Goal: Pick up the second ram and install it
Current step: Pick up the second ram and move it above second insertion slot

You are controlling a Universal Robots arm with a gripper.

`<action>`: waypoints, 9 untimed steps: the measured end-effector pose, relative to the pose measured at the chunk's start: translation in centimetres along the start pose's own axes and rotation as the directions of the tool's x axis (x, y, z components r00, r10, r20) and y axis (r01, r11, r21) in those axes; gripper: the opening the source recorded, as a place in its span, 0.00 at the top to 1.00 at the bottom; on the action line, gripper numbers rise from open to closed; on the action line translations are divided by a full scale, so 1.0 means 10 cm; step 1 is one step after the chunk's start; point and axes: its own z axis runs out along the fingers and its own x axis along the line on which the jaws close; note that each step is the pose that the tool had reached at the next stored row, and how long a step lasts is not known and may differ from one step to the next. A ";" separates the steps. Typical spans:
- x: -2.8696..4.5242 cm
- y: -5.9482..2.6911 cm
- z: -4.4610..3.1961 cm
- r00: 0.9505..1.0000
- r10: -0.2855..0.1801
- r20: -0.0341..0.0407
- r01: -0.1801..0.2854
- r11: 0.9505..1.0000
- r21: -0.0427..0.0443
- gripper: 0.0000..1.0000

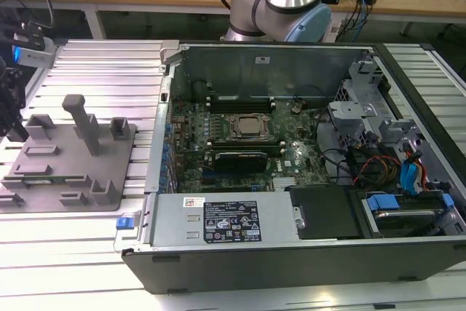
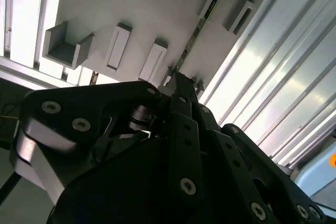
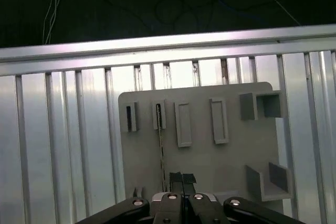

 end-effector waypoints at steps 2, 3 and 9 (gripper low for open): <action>0.011 -0.002 0.034 1.000 -0.002 0.001 0.002 1.000 0.000 0.92; 0.021 -0.004 0.056 1.000 -0.003 0.002 0.003 1.000 0.000 0.92; 0.051 -0.010 0.139 1.000 -0.008 0.002 0.008 1.000 0.000 0.92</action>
